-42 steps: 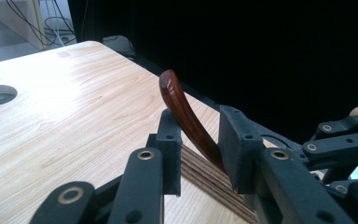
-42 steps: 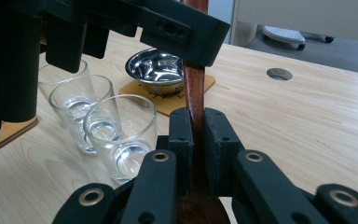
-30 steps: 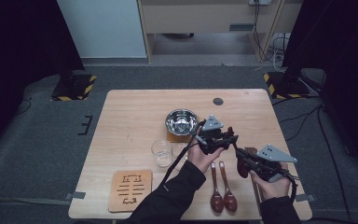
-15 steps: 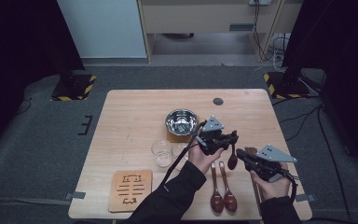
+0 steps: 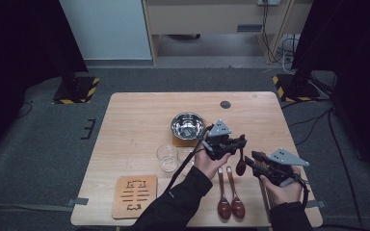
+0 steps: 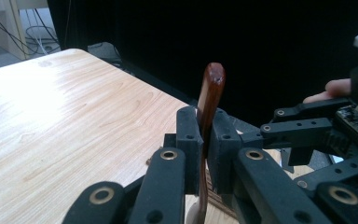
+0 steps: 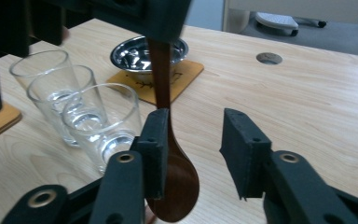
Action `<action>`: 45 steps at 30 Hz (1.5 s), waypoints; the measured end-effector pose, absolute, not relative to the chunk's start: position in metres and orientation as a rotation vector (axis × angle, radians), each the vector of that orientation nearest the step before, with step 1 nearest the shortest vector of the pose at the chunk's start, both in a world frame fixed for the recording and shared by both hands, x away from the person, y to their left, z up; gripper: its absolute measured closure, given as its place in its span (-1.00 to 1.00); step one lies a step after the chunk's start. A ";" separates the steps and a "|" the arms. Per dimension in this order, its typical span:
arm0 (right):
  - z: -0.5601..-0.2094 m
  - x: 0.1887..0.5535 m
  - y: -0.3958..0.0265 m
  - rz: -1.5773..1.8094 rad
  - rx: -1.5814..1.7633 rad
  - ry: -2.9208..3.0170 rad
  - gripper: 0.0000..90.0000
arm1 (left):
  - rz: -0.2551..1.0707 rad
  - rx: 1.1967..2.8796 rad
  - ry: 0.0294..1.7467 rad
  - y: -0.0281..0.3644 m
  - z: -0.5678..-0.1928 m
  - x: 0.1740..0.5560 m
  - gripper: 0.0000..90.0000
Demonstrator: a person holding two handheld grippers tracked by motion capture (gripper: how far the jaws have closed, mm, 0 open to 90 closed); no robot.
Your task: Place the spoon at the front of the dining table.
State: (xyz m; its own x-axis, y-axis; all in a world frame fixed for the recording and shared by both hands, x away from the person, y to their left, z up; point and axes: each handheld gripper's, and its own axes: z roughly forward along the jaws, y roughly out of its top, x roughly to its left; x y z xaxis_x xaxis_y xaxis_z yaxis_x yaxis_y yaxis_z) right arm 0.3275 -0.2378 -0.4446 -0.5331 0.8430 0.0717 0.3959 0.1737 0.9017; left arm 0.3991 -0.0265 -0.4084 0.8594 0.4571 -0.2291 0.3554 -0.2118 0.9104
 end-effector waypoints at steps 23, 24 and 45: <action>-0.459 0.338 -0.262 1.230 1.295 1.959 -0.37 | 0.124 1.762 0.605 -0.016 -0.395 0.403 0.87; -0.460 0.338 -0.264 1.223 1.301 1.958 -0.39 | 0.127 1.760 0.604 -0.016 -0.395 0.403 0.87; -0.489 0.349 -0.303 1.054 1.412 1.918 -0.52 | 0.152 1.708 0.604 -0.006 -0.385 0.407 0.87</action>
State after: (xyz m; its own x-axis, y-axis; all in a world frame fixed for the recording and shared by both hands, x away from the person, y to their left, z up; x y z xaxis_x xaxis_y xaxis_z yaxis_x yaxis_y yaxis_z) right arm 0.3485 -0.3030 -0.4886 -0.3128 0.9493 0.0309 0.5351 0.1492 0.8315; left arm 0.4073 -0.0062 -0.3846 0.8539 0.4698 -0.2240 0.3071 -0.1073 0.9456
